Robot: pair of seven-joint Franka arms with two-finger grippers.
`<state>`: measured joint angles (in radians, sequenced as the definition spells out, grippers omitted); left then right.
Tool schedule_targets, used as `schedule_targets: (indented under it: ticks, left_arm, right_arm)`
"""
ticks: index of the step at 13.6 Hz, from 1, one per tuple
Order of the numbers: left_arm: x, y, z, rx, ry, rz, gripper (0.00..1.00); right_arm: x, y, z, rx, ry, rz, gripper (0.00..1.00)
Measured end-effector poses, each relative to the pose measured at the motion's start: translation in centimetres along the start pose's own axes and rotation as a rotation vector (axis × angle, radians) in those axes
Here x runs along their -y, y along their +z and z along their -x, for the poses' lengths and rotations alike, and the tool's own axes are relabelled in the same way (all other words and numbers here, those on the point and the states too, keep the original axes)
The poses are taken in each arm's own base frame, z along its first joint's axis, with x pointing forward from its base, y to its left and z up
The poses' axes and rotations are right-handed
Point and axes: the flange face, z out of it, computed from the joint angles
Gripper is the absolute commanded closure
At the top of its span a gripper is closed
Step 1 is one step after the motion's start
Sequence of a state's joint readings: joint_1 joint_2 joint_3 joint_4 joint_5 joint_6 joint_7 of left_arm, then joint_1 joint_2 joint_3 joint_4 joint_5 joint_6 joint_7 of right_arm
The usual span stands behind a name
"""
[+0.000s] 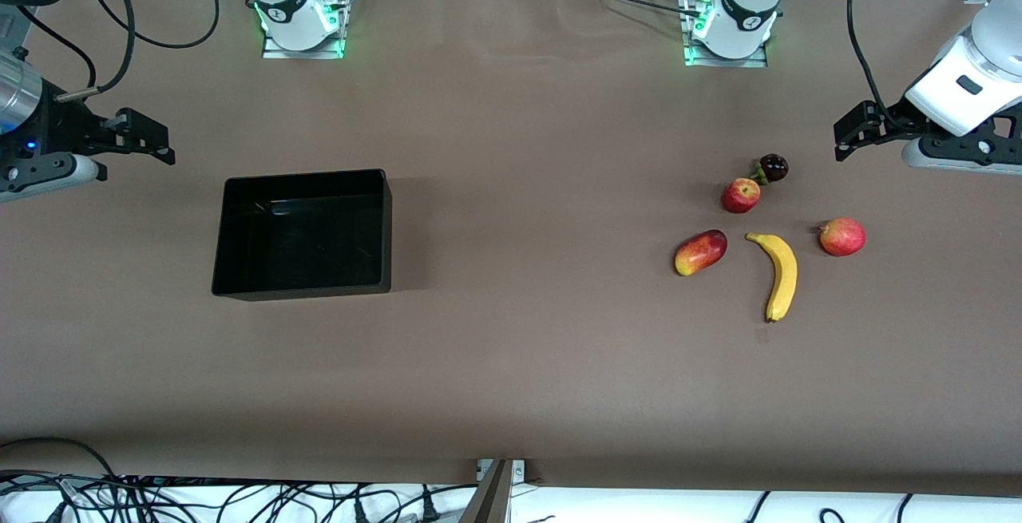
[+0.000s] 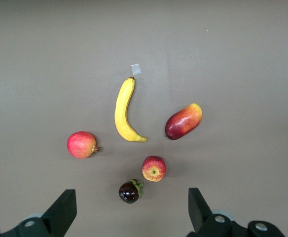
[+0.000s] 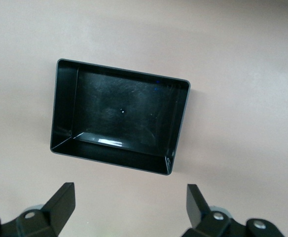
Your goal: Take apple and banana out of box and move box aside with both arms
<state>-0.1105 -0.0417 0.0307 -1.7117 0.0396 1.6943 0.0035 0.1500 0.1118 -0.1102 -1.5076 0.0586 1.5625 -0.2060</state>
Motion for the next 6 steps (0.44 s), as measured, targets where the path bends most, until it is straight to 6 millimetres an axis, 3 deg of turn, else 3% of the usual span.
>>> schedule_targets:
  ticks: [6]
  left_arm:
    - [-0.31,0.01,0.05,0.004,0.006,0.000,0.00]
  right_arm:
    - [0.64,0.45,-0.18,0.017,-0.012,0.001,0.00]
